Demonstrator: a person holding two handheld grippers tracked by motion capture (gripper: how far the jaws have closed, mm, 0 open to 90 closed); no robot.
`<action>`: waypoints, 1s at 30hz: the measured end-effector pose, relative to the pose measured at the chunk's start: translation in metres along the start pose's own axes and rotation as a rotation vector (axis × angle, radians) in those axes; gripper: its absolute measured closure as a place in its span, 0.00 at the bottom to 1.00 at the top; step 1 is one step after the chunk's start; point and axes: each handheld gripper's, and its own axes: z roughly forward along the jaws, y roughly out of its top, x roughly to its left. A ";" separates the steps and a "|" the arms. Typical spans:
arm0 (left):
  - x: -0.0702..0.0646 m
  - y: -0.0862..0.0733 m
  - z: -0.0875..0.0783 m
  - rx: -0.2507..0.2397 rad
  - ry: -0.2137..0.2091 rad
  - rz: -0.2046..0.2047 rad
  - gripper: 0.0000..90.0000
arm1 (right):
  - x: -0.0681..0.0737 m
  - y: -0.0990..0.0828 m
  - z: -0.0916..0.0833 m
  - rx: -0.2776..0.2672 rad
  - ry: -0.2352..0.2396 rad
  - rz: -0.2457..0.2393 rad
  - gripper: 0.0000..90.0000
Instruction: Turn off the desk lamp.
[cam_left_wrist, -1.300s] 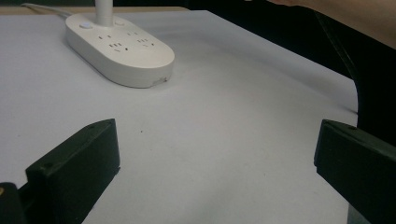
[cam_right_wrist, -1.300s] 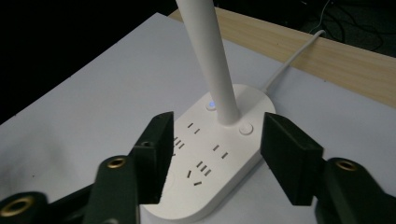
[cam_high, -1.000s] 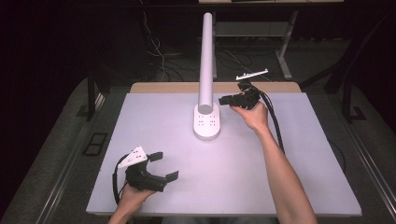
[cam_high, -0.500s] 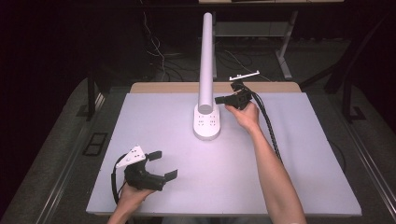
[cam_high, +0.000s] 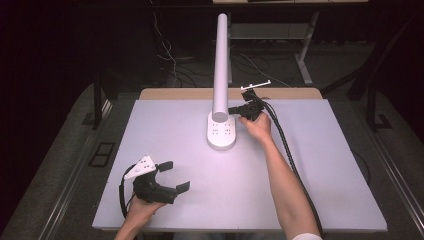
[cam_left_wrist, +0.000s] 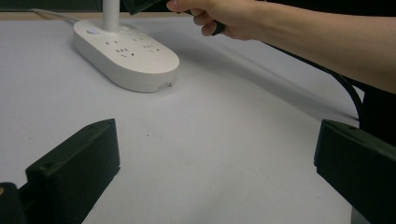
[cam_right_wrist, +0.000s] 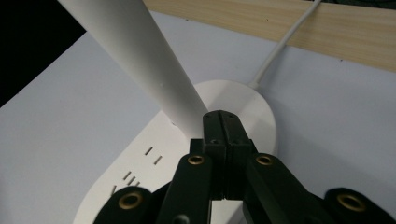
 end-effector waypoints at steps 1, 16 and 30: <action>0.000 0.000 0.000 0.001 -0.001 0.000 0.00 | -0.002 -0.002 0.003 0.002 -0.004 0.009 1.00; 0.001 0.000 0.002 0.011 0.006 0.009 0.00 | -0.009 -0.009 0.016 0.003 0.001 0.025 1.00; 0.000 0.000 0.003 0.018 0.008 0.016 0.00 | -0.005 -0.013 0.016 -0.014 -0.039 0.019 1.00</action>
